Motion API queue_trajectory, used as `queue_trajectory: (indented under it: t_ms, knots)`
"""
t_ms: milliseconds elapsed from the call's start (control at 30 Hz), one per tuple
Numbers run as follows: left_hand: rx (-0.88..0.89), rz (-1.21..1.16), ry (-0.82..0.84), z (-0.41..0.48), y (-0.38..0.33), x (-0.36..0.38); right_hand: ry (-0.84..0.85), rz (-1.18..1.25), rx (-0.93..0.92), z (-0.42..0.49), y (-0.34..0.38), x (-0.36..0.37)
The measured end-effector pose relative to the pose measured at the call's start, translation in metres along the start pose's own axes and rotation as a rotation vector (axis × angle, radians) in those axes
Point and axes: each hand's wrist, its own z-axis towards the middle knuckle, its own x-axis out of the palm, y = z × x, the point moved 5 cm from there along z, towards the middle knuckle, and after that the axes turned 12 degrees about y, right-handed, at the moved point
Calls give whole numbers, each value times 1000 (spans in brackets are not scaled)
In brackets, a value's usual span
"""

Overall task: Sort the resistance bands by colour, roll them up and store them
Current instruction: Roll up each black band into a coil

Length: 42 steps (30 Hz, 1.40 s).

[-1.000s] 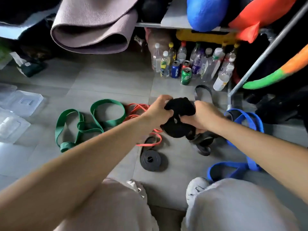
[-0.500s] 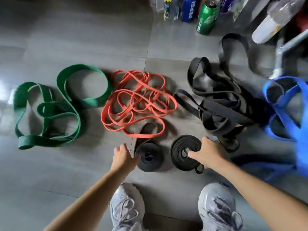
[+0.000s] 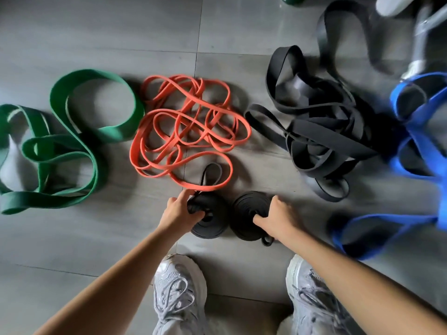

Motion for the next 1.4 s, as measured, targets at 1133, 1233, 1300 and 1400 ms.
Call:
queue_trajectory:
  t_ms: [1133, 1233, 1300, 1400]
  knots:
    - [318, 669, 65, -63, -136, 20, -509, -361, -141, -44, -52, -173]
    - [370, 644, 28, -96, -155, -2, -488, -50, -252, -87, -55, -198]
    - [403, 611, -7, -122, -169, -18, -431, 294, -310, -118, -61, -221]
    - [470, 618, -75, -172, -192, -41, -528, 546, -449, -179, -65, -261]
